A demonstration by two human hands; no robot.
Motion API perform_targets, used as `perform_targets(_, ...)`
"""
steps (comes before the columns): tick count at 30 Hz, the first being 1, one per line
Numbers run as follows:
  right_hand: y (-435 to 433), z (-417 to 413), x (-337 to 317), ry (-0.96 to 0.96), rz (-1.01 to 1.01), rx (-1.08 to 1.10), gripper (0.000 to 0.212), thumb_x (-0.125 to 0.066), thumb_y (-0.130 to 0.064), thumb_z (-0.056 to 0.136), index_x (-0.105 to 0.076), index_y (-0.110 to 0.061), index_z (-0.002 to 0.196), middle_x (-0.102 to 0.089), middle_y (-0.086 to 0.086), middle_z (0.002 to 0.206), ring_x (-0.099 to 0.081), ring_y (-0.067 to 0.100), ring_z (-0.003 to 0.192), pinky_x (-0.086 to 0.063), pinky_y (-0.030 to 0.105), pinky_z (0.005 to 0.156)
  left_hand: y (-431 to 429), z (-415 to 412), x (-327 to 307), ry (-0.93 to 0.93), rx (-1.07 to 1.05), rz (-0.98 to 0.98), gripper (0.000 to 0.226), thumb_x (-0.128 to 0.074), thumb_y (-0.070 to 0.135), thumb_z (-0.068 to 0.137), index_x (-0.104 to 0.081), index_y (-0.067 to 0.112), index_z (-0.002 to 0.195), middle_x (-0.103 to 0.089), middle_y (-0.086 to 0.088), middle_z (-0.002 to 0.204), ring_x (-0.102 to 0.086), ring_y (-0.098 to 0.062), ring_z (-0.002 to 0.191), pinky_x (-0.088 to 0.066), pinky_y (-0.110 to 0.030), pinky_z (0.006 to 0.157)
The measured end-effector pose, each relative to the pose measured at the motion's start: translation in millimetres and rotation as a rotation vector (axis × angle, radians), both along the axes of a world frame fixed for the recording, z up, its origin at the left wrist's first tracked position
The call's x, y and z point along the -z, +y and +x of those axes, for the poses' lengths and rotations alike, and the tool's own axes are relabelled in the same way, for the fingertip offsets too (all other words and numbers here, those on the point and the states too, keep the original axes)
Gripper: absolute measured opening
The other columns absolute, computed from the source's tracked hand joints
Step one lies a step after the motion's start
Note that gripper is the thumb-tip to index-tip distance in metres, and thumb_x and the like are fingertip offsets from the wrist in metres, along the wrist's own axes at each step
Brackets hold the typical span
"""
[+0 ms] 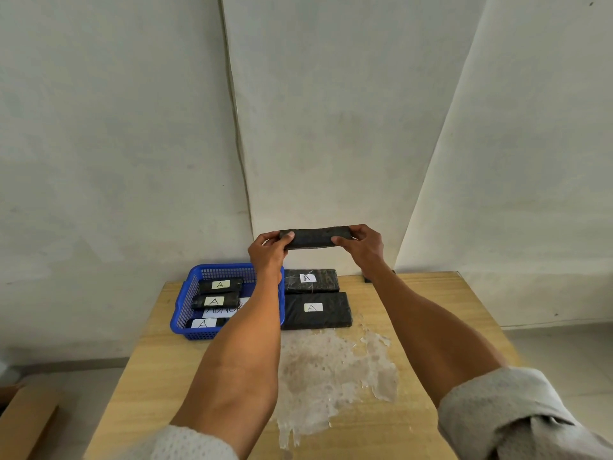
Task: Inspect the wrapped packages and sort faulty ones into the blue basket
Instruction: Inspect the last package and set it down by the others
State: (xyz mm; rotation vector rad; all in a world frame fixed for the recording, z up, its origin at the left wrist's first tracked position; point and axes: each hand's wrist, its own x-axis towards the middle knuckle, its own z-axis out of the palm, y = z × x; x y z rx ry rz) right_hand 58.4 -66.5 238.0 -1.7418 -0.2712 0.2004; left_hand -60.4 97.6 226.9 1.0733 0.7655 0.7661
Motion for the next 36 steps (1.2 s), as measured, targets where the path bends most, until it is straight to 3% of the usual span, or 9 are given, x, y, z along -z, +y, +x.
perform_targets(3,2,7,3,0.043,0.037,0.022,0.039,-0.090,-0.023,0.074,-0.069,-0.017,0.106,-0.073,0.005,0.107,-0.070,0.023,0.099,-0.060,0.034,0.089,-2,3,-3,-0.056,0.005,-0.037,0.014,-0.082,0.011,0.080,-0.073,0.012,0.091,-0.072,-0.003,0.094,-0.068,-0.016,0.093,-0.060,-0.032,0.083)
perform_targets(5,4,10,4,0.184,0.127,0.036,0.045,-0.089,-0.030,0.076,-0.069,-0.012,0.112,-0.071,0.012,0.111,-0.071,0.028,0.100,-0.063,0.040,0.085,-5,6,-8,-0.087,0.001,-0.065,0.007,-0.079,0.015,0.084,-0.073,0.013,0.086,-0.071,-0.004,0.094,-0.067,-0.016,0.094,-0.060,-0.033,0.084)
perform_targets(8,5,11,8,0.298,0.111,0.090,0.047,-0.090,-0.039,0.073,-0.070,-0.015,0.108,-0.070,0.008,0.102,-0.072,0.022,0.091,-0.063,0.034,0.082,-9,12,-16,-0.098,-0.006,-0.048,0.008,-0.079,0.006,0.081,-0.073,0.012,0.082,-0.072,-0.007,0.095,-0.067,-0.026,0.103,-0.060,-0.030,0.083)
perform_targets(12,9,15,19,0.309,0.018,0.095,0.034,-0.081,-0.020,0.084,-0.069,-0.004,0.112,-0.070,0.008,0.099,-0.070,0.027,0.101,-0.057,0.028,0.078,-14,14,-25,-0.203,0.183,-0.070,0.053,-0.083,-0.005,0.072,-0.059,0.011,0.116,-0.069,-0.018,0.112,-0.068,-0.029,0.106,-0.061,-0.031,0.078)
perform_targets(14,10,13,16,0.373,0.116,0.033,0.017,-0.066,-0.008,0.094,-0.064,-0.001,0.109,-0.065,0.010,0.104,-0.067,0.027,0.101,-0.057,0.028,0.080,-16,14,-28,-0.189,0.280,-0.061,0.064,-0.085,-0.004,0.070,-0.058,0.012,0.126,-0.070,-0.015,0.114,-0.069,-0.027,0.105,-0.060,-0.032,0.078)
perform_targets(18,16,4,6,0.487,0.352,-0.002,0.022,-0.058,-0.003,0.097,-0.066,0.006,0.115,-0.069,0.020,0.112,-0.070,0.031,0.101,-0.062,0.039,0.087,-20,13,-26,-0.107,0.339,0.010,0.047,-0.087,0.002,0.070,-0.071,0.007,0.114,-0.073,-0.016,0.109,-0.070,-0.031,0.105,-0.060,-0.037,0.086)
perform_targets(24,24,-3,5,0.476,0.361,-0.021,0.019,-0.065,-0.007,0.095,-0.069,0.005,0.110,-0.071,0.023,0.115,-0.072,0.032,0.099,-0.059,0.044,0.094,-19,7,-24,-0.098,0.240,0.026,0.039,-0.088,0.010,0.072,-0.072,0.010,0.107,-0.075,-0.011,0.106,-0.071,-0.023,0.101,-0.060,-0.034,0.084)
perform_targets(29,25,-9,-1,0.443,0.334,0.018,0.010,-0.071,-0.010,0.093,-0.069,-0.003,0.087,-0.068,0.014,0.106,-0.070,0.027,0.097,-0.059,0.041,0.094,-16,4,-21,-0.065,0.184,0.068,0.036,-0.086,0.003,0.072,-0.071,0.007,0.105,-0.075,-0.013,0.102,-0.071,-0.024,0.098,-0.059,-0.025,0.078)
perform_targets(36,23,-12,-11,0.402,0.344,0.046,0.014,-0.075,-0.007,0.089,-0.070,0.002,0.099,-0.066,0.020,0.121,-0.069,0.027,0.097,-0.059,0.036,0.091,-15,4,-21,-0.072,0.174,0.049,0.037,-0.081,-0.001,0.077,-0.070,0.004,0.112,-0.074,-0.014,0.107,-0.070,-0.026,0.104,-0.059,-0.027,0.084)
